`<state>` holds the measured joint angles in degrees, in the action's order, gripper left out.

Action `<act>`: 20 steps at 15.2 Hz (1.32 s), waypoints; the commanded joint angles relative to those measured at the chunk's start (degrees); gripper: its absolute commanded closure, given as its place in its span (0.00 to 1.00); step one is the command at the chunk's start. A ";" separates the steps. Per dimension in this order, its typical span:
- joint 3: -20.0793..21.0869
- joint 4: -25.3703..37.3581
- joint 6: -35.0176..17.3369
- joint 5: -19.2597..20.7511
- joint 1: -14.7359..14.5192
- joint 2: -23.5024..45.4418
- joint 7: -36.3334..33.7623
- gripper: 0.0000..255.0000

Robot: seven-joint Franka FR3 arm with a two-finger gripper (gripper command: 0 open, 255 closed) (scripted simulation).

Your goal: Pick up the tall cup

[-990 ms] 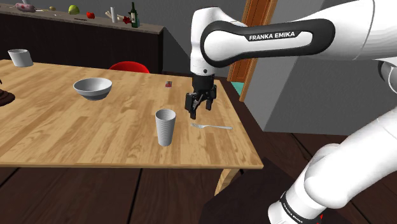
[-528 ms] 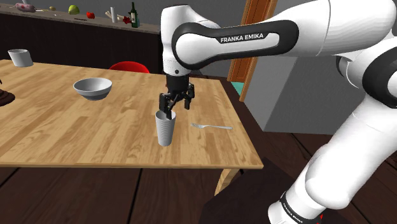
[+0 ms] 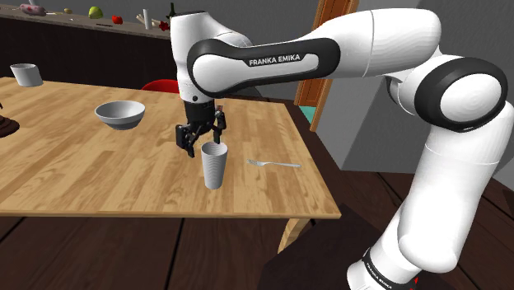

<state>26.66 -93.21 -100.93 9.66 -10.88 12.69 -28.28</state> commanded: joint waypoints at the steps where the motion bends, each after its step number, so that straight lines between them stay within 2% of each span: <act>1: -0.03 -1.26 -1.46 0.19 -0.02 0.20 -0.27 0.00; 6: -0.13 -3.56 -4.06 0.45 0.04 0.56 -0.60 0.00; 7: -0.15 -3.59 -4.08 0.44 0.09 0.54 -0.53 1.00; 16: -0.13 -3.55 -4.06 0.46 0.04 0.57 -0.60 1.00; 20: -0.02 -0.97 -1.14 0.16 -0.03 0.17 -0.24 1.00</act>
<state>26.64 -94.73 -102.68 9.88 -10.95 12.94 -28.69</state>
